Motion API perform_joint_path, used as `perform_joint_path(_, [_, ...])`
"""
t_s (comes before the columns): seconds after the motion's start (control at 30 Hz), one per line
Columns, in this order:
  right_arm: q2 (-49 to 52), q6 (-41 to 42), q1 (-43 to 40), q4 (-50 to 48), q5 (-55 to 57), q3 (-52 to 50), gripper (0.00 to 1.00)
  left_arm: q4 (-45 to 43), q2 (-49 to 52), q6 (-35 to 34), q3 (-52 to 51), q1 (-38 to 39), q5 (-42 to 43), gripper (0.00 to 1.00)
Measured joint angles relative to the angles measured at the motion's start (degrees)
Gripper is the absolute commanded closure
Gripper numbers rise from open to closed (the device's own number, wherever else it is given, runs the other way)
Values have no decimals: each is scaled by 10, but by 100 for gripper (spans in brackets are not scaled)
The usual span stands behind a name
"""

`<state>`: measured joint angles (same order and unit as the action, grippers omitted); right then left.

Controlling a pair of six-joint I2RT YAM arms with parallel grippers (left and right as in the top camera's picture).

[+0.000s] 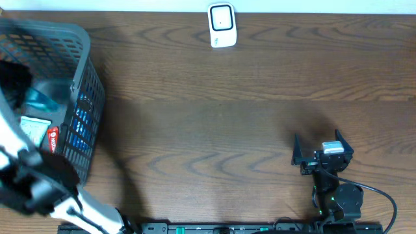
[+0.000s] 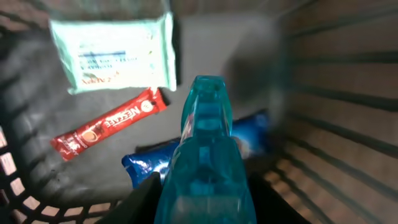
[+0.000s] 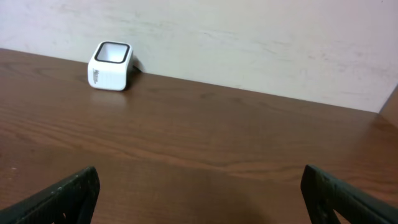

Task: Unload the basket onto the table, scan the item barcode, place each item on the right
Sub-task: 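Reach left gripper into basket and grasp the teal spray bottle, then lift teal bottle with left gripper and move it toward the scanner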

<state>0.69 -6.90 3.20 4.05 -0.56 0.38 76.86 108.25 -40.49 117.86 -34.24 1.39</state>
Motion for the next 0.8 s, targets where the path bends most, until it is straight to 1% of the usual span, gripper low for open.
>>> perform_joint_path(0.2, [0, 0, 0, 0, 0, 0, 1, -14, -140, 0, 8, 0, 3, 62])
perform_joint_path(0.33, [0, 0, 0, 0, 0, 0, 1, -24, -203, 0, 9, 3, 26, 62])
perform_joint_path(0.43, [0, 0, 0, 0, 0, 0, 1, -31, -238, 0, 9, 22, 50, 62])
perform_joint_path(0.57, [0, 0, 0, 0, 0, 0, 1, -34, -272, 0, 9, 86, 73, 62])
perform_joint_path(0.67, [0, 0, 0, 0, 0, 0, 1, -33, -280, 1, 9, 161, 80, 62])
perform_joint_path(0.8, [0, 0, 0, 0, 0, 0, 1, -33, -264, 10, 9, 276, 90, 62])
